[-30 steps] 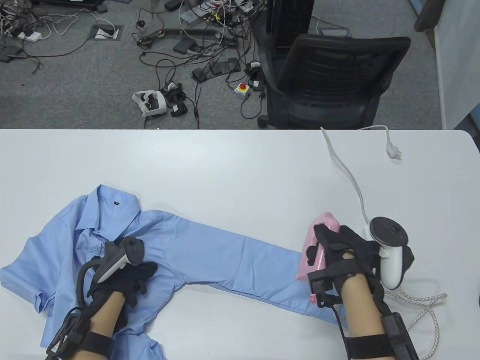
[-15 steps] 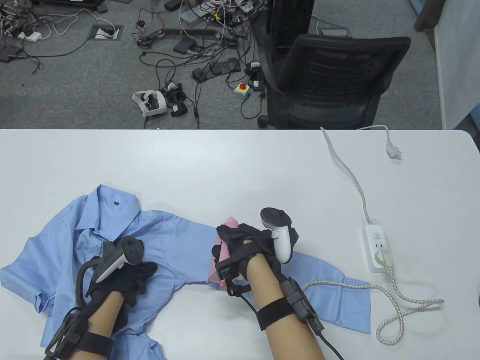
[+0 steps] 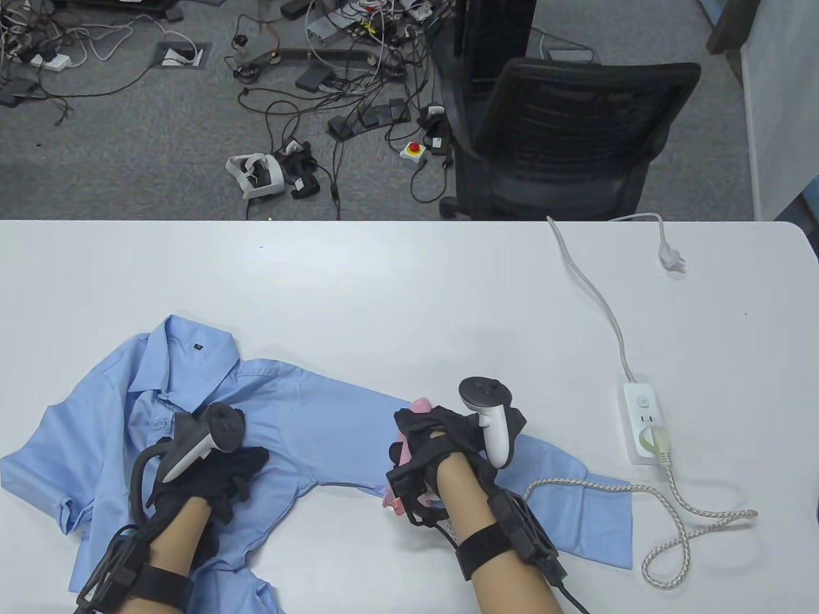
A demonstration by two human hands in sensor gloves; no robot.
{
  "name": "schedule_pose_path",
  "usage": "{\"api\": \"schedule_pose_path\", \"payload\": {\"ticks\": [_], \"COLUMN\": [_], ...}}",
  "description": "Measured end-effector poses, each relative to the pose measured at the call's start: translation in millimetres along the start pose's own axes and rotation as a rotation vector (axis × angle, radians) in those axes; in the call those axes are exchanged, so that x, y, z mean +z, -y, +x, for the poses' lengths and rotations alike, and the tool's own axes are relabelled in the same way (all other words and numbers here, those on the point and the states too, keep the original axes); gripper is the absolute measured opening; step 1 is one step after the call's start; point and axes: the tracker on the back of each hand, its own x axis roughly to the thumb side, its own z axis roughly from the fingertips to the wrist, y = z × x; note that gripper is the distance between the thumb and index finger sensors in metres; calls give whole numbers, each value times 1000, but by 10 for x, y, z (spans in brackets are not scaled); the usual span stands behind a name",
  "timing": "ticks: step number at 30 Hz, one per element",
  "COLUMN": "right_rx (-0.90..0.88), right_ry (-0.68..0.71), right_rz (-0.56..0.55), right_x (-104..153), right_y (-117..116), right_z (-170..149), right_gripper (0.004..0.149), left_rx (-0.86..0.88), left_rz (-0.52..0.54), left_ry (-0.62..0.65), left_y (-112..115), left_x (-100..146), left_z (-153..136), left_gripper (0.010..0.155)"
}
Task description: Iron long-sleeve shirt with electric iron on table
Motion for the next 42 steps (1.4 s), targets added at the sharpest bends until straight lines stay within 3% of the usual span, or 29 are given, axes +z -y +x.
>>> {"api": "schedule_pose_path", "payload": {"ticks": [16, 21, 26, 33, 42], "right_rx": [-43, -37, 38, -73, -84], "right_ry": [-80, -88, -121, -154, -165], "right_rz": [-163, -192, -293, -320, -371], "right_x": [273, 381, 509, 659, 807], "right_y": [1095, 1246, 1386, 1717, 2025], "right_z": [-610, -739, -794, -1097, -1324], "right_gripper": [62, 62, 62, 62, 62], "left_rx": [-3, -11, -27, -29, -26], "left_rz": [-4, -4, 3, 3, 1], "left_ry": [-6, -9, -17, -18, -16], "left_y": [-6, -9, -16, -17, -15], "left_x": [-4, -5, -2, -1, -2], "left_z": [4, 14, 22, 30, 35], "left_gripper": [78, 78, 78, 78, 78]}}
